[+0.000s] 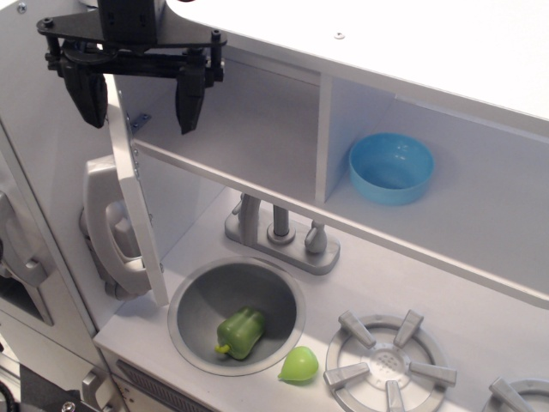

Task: Close microwave

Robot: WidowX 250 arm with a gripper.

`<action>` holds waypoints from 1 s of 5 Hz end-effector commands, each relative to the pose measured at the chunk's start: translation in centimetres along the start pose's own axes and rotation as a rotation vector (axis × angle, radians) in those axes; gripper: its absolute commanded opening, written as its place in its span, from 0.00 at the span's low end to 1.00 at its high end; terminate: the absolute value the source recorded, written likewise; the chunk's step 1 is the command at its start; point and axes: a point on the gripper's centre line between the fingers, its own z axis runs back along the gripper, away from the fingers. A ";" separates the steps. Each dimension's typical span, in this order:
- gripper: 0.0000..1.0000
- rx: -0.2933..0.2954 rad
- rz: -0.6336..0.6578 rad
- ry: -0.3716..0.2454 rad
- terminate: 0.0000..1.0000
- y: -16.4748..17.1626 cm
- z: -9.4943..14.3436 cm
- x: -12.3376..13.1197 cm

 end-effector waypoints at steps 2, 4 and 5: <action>1.00 -0.124 0.014 0.009 0.00 -2.7 0.3 1.1; 1.00 -0.349 -0.024 -0.022 0.00 -8.2 6.2 0.0; 1.00 -0.397 -0.125 -0.006 0.00 -7.1 8.3 -3.0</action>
